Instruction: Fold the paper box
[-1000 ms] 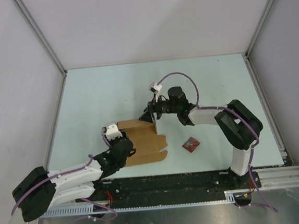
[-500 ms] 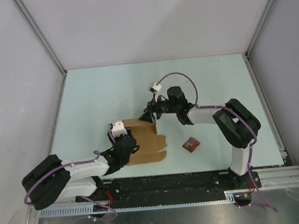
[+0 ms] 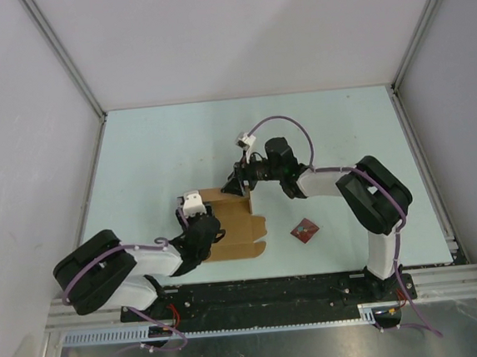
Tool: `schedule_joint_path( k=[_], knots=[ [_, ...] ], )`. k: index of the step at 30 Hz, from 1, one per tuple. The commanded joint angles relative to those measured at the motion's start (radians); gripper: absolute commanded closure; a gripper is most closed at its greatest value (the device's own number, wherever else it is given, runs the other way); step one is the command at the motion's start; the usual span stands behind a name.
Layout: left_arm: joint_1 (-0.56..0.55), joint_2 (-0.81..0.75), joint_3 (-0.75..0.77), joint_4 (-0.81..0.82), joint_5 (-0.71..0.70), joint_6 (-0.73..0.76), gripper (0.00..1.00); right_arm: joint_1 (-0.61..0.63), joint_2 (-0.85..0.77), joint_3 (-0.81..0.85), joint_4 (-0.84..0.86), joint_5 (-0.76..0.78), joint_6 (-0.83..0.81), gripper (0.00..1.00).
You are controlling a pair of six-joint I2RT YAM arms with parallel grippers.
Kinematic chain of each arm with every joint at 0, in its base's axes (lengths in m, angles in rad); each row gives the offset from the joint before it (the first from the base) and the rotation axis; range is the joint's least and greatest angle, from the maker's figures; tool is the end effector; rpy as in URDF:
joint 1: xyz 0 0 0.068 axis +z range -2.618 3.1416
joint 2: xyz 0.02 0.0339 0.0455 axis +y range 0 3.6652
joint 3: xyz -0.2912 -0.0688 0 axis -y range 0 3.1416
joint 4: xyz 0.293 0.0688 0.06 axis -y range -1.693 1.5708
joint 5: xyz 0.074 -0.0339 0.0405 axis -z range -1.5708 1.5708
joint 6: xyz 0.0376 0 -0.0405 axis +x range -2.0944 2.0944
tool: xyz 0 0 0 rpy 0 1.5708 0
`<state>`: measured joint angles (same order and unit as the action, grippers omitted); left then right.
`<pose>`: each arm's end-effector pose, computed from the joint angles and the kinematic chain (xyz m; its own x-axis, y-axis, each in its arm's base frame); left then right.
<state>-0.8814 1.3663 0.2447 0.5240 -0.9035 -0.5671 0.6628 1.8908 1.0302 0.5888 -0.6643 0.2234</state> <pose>0.1644 -0.1529 0.1060 -0.3365 -0.1144 -0.9347 -0.1379 0.9879 -0.0713 0.3388 0.2939 0.1791 -0.4174 -0.1045 -0.9027 -0.8821 0.2855 0.3748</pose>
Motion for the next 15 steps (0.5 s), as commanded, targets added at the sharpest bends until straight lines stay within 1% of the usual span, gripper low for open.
schedule_joint_path(
  k=[1,7,15],
  knots=[
    [0.007,0.031,-0.007,0.117,0.008,0.009,0.40,-0.005,0.019,0.041,0.013,-0.024,-0.013,0.32],
    [0.007,0.085,-0.005,0.232,0.015,0.073,0.42,-0.003,0.034,0.044,0.011,-0.031,-0.013,0.37],
    [0.009,0.146,-0.031,0.406,0.052,0.153,0.46,-0.005,0.042,0.053,0.002,-0.037,-0.016,0.39]
  ],
)
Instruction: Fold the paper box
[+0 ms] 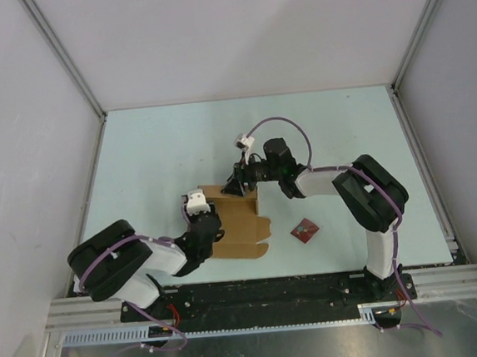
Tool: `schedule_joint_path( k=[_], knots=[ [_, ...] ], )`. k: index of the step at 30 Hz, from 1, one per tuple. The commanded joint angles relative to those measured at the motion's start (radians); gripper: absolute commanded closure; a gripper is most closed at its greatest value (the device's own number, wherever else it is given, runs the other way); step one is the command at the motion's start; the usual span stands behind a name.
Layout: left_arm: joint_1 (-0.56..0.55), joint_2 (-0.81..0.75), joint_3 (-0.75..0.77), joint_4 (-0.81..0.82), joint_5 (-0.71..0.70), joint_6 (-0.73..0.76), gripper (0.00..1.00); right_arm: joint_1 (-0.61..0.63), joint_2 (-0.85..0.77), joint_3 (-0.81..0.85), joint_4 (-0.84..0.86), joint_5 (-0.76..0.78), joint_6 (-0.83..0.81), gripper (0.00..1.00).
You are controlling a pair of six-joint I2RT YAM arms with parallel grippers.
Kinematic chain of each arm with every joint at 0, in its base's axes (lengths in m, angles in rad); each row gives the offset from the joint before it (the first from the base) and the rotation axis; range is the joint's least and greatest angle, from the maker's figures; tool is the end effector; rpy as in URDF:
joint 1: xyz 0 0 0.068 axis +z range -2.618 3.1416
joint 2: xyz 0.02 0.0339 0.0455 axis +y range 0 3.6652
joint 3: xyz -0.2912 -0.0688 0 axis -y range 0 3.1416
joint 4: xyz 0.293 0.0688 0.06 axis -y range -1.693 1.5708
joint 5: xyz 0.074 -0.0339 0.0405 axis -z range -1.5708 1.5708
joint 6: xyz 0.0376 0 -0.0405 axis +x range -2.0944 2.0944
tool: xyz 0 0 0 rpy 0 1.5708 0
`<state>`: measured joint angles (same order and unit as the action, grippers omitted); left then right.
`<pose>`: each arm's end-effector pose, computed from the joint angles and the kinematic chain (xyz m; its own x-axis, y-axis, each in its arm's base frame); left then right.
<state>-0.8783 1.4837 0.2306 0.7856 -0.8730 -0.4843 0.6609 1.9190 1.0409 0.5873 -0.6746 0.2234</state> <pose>0.1695 -0.1593 0.0998 -0.2816 -0.1292 -0.9508 -0.0828 0.9905 -0.1100 0.3422 0.2958 0.1704 -0.4316 -0.1164 -0.8945 -0.8779 0.2820 0.3869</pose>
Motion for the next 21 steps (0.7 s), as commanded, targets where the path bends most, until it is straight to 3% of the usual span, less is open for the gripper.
schedule_joint_path(
  k=[1,6,10,13,21],
  knots=[
    [0.006,0.035,-0.020,0.158,0.031,0.075,0.47,-0.003,0.015,0.044,0.000,-0.028,-0.019,0.39],
    [0.009,0.076,-0.042,0.262,0.054,0.108,0.46,-0.004,0.025,0.045,-0.003,-0.033,-0.019,0.41],
    [0.022,0.127,-0.086,0.397,0.097,0.138,0.37,-0.006,0.031,0.048,-0.001,-0.034,-0.019,0.43],
    [0.044,0.165,-0.105,0.500,0.149,0.151,0.36,-0.009,0.034,0.050,-0.003,-0.040,-0.018,0.43],
    [0.070,0.207,-0.108,0.569,0.189,0.181,0.44,-0.021,0.044,0.050,0.009,-0.054,-0.010,0.44]
  ],
)
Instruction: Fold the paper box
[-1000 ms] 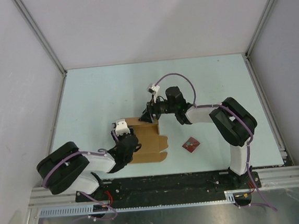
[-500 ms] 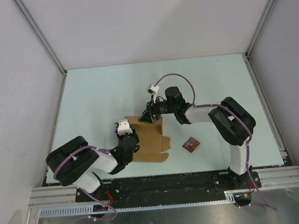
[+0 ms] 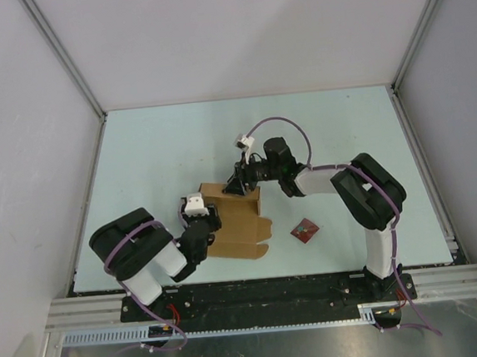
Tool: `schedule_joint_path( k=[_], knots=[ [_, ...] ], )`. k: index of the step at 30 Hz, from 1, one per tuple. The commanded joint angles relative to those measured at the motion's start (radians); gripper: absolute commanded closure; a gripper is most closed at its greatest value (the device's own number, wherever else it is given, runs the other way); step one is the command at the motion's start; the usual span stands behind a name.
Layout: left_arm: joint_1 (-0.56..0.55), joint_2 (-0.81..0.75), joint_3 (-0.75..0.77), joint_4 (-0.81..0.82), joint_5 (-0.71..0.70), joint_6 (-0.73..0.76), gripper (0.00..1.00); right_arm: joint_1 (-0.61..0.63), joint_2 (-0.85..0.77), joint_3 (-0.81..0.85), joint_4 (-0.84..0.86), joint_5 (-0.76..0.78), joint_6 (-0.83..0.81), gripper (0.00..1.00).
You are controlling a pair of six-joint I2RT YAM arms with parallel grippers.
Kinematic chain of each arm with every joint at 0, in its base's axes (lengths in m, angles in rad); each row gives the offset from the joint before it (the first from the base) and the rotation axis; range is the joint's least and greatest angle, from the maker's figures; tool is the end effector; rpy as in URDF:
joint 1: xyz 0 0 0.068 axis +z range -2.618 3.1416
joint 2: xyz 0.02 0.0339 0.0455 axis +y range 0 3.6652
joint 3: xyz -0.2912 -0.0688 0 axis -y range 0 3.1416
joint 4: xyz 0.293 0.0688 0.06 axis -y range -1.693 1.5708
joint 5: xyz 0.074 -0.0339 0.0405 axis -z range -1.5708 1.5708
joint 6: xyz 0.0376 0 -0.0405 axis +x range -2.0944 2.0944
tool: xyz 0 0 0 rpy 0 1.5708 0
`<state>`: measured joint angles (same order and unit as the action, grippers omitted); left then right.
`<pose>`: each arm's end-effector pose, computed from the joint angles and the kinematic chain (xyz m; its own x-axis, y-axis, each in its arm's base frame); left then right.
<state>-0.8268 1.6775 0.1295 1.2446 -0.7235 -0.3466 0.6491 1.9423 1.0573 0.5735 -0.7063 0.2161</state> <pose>0.1640 -0.1415 0.0810 -0.2323 -0.1236 -0.9648 0.0475 0.9893 -0.1382 0.3480 0.2947 0.1646 -0.4426 -0.1311 -0.8871 -0.8775 0.2669 0.3984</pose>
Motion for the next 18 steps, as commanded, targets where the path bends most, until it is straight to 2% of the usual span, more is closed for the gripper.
schedule_joint_path(
  k=[1,8,14,18],
  knots=[
    [0.020,0.016,-0.010,0.131,0.048,0.052,0.45,-0.011,0.024,0.033,0.025,-0.024,0.002,0.44],
    [0.038,0.077,-0.025,0.263,0.102,0.061,0.56,-0.016,0.024,0.033,0.031,-0.035,0.005,0.44],
    [0.041,0.108,-0.030,0.334,0.153,0.072,0.57,-0.014,0.029,0.033,0.035,-0.041,0.011,0.45],
    [0.045,0.113,-0.028,0.352,0.157,0.087,0.64,-0.016,0.032,0.033,0.035,-0.045,0.011,0.45]
  ],
)
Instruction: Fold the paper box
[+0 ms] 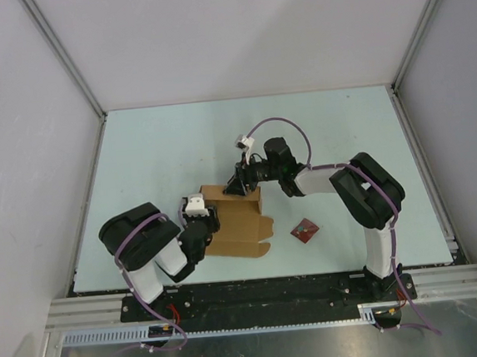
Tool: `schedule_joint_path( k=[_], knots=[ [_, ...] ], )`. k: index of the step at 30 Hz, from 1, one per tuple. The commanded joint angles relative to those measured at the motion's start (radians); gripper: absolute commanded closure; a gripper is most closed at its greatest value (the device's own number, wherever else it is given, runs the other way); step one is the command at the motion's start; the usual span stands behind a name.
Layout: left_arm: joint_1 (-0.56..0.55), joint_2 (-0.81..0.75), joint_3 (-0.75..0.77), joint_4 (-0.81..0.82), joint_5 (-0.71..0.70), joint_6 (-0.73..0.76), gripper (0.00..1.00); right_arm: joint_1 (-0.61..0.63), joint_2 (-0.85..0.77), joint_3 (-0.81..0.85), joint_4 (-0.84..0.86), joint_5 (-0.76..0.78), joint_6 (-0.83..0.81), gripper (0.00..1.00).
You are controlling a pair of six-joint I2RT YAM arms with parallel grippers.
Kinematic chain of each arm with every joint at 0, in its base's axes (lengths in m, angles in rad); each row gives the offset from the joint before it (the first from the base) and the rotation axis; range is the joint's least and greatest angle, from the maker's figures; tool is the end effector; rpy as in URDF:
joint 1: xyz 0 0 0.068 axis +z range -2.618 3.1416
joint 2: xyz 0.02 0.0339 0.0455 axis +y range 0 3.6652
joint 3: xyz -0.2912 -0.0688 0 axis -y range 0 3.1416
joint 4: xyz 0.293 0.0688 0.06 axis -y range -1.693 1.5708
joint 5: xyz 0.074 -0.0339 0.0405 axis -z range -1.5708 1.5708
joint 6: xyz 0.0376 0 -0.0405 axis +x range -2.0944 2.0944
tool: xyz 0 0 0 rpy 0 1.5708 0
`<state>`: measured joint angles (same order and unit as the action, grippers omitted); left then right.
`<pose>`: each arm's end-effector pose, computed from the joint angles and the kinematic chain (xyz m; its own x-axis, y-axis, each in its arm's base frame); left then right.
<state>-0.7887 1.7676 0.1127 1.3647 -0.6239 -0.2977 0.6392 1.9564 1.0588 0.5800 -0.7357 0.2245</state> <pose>0.1652 -0.1351 0.0722 -0.2460 -0.0902 -0.9651 0.1141 0.9860 -0.1212 0.3508 0.2922 0.1598 -0.4567 -0.1338 -0.8795 -0.8742 0.2508 0.4158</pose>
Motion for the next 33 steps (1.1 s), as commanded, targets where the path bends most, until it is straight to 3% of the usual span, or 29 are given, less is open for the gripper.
schedule_joint_path(
  k=[1,3,9,30,33],
  knots=[
    [0.006,0.024,-0.015,0.237,0.058,0.043,0.65,-0.006,0.016,0.032,0.029,-0.017,0.004,0.45],
    [0.008,0.016,-0.021,0.251,0.058,0.054,0.65,-0.006,0.018,0.032,0.032,-0.021,0.004,0.45],
    [0.009,-0.007,-0.033,0.270,0.072,0.058,0.50,-0.013,0.018,0.032,0.043,-0.033,0.012,0.43],
    [0.011,-0.071,-0.041,0.306,0.059,0.057,0.49,-0.053,0.025,0.041,0.132,-0.100,0.090,0.38],
    [0.013,-0.077,-0.041,0.306,0.066,0.068,0.43,-0.053,0.032,0.043,0.135,-0.103,0.092,0.38]
  ],
)
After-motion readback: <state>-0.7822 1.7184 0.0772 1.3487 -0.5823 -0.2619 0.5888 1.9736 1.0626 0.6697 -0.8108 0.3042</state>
